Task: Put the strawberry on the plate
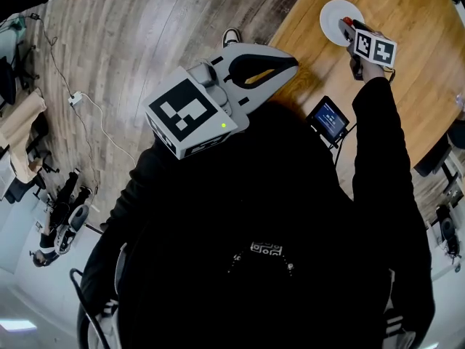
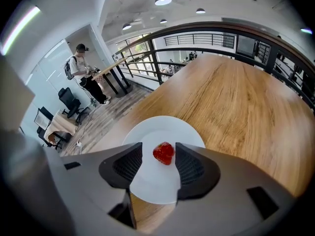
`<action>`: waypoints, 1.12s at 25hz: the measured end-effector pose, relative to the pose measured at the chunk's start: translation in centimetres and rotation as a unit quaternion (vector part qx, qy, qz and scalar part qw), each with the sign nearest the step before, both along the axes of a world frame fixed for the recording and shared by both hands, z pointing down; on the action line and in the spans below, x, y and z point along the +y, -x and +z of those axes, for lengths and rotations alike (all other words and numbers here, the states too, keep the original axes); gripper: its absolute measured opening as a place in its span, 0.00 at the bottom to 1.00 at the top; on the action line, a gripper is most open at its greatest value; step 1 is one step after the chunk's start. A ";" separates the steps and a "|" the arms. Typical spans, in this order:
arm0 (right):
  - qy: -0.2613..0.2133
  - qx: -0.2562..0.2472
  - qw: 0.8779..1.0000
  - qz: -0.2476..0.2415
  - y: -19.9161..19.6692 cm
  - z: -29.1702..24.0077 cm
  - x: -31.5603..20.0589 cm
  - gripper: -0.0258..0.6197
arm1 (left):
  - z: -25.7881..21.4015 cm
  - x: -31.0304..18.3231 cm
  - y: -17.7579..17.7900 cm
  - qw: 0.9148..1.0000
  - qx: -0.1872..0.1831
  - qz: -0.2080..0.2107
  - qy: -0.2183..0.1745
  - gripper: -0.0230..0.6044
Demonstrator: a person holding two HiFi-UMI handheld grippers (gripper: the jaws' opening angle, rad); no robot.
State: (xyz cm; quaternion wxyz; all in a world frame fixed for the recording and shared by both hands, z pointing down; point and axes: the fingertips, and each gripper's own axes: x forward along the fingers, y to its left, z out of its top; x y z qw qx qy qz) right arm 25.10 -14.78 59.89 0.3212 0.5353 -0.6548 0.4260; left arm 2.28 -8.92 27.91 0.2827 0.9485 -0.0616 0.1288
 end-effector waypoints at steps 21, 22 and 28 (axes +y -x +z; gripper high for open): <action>-0.172 -0.110 0.975 0.091 -0.2 -14.2 1.8 0.07 | -1.2 -3.3 -3.9 0.998 0.042 0.034 -0.016 0.04; -0.186 -0.117 0.972 0.086 0.1 -15.5 1.9 0.07 | -1.0 -3.7 -4.2 0.998 0.043 0.039 -0.017 0.04; -0.309 -0.121 0.940 0.078 1.2 -26.8 2.9 0.07 | -2.2 -4.6 -6.4 0.994 0.054 0.092 -0.040 0.04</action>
